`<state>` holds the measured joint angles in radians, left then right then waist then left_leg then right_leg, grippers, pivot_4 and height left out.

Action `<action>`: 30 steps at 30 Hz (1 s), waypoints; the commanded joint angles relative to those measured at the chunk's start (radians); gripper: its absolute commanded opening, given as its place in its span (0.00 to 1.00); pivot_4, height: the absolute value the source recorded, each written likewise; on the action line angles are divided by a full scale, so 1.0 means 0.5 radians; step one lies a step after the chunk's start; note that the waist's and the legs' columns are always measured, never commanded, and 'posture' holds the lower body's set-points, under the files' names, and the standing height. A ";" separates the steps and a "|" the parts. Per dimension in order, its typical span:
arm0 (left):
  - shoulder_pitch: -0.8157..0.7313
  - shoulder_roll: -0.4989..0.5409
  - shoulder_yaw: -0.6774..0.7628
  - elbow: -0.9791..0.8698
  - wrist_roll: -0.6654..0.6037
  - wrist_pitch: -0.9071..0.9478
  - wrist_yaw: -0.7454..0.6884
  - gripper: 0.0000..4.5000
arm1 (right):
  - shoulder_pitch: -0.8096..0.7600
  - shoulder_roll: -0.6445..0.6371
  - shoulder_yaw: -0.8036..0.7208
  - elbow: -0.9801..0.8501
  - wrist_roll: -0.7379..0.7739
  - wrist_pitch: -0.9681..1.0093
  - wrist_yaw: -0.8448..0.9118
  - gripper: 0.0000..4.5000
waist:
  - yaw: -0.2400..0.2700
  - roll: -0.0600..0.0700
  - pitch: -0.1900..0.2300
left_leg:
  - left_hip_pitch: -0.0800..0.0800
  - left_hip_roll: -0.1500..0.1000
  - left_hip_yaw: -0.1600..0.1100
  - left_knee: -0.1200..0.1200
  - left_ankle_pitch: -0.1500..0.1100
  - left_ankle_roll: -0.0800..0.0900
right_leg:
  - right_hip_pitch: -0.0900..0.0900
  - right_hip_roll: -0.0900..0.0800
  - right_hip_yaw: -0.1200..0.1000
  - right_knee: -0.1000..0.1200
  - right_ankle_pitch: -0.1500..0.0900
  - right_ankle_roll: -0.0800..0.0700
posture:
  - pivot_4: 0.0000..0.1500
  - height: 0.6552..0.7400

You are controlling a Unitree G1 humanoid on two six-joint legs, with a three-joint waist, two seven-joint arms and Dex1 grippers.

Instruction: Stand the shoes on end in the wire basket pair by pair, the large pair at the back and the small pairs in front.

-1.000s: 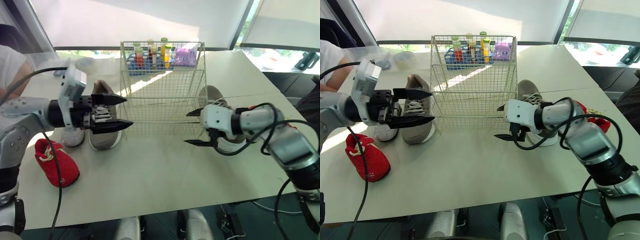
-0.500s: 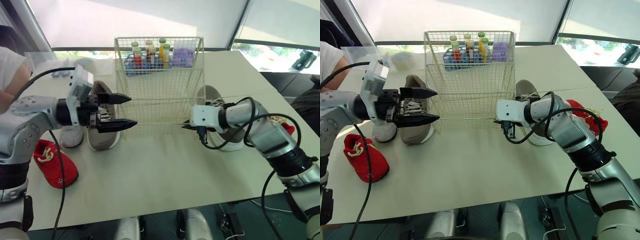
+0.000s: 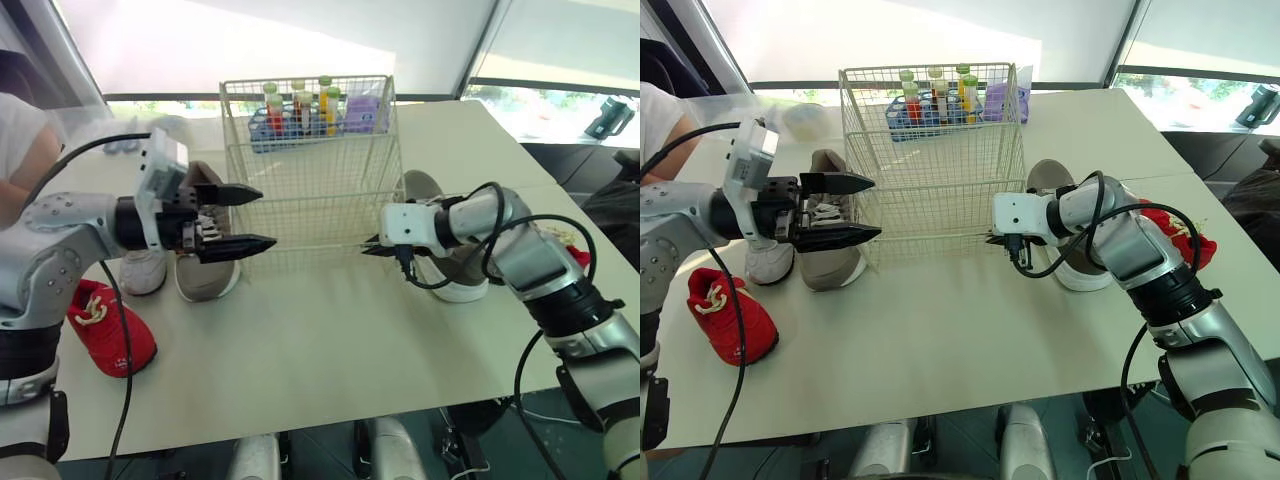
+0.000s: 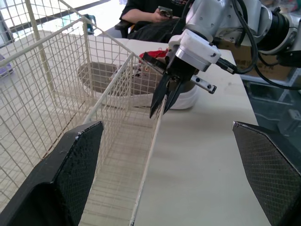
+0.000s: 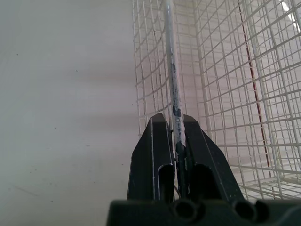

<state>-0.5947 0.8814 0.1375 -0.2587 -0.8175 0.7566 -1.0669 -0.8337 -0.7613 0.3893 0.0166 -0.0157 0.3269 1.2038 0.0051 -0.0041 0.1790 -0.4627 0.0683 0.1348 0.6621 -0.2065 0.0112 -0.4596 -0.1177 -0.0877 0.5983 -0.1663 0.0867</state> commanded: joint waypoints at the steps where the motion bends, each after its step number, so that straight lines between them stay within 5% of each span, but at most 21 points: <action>1: -0.014 -0.001 0.071 -0.048 -0.007 -0.044 0.008 1.00 | -0.058 0.011 -0.098 -0.093 0.036 0.005 0.008 0.02 | 0.003 0.000 0.000 | 0.000 0.000 0.000 0.000 0.000 0.000 | 0.000 0.000 0.000 0.000 0.000 0.000 | 1.00 1.00; 11: -0.075 -0.052 0.029 -0.026 0.012 -0.047 0.021 1.00 | -0.059 -0.003 -0.127 -0.087 0.019 0.003 0.006 0.02 | 0.005 0.000 0.000 | 0.000 0.000 0.000 0.000 0.000 0.000 | 0.000 0.000 0.000 0.000 0.000 0.000 | 1.00 1.00; 14: -0.086 -0.064 0.018 -0.024 0.017 -0.045 0.017 1.00 | -0.074 -0.008 -0.167 -0.109 0.035 0.033 -0.015 0.24 | 0.006 0.000 0.000 | 0.000 0.000 0.000 0.000 0.000 0.000 | 0.000 0.000 0.000 0.000 0.000 0.000 | 1.00 1.00; 19: -0.123 -0.090 -0.006 0.005 0.029 -0.045 -0.002 1.00 | -0.089 -0.037 -0.355 -0.320 0.169 0.185 -0.018 0.80 | 0.010 0.000 0.000 | 0.000 0.000 0.000 0.001 0.000 0.000 | 0.000 0.000 0.000 0.001 0.000 0.000 | 1.00 1.00; 25: -0.159 -0.113 -0.016 0.034 0.047 -0.041 -0.031 1.00 | -0.006 -0.077 -0.903 -0.802 0.650 0.718 -0.164 0.80 | 0.017 0.000 0.000 | 0.000 0.000 -0.001 0.001 0.000 0.000 | 0.001 0.000 0.000 0.001 0.000 0.000 | 1.00 1.00; 30: -0.177 -0.132 -0.024 0.067 0.045 -0.038 -0.064 1.00 | 0.338 -0.231 -1.406 -1.098 0.741 1.228 -0.470 0.80 | 0.024 -0.004 -0.002 | 0.000 -0.001 -0.002 0.002 -0.001 0.000 | 0.004 -0.001 0.000 -0.001 0.000 -0.001 | 1.00 1.00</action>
<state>-0.6639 0.8148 0.1164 -0.2236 -0.7946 0.7535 -1.0891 -0.7047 -0.8604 -0.2225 -0.4733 0.3412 0.8542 1.0280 0.0172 -0.0060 0.1779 -0.4626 0.0678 0.1335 0.6634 -0.2070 0.0112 -0.4576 -0.1184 -0.0878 0.5977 -0.1662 0.0864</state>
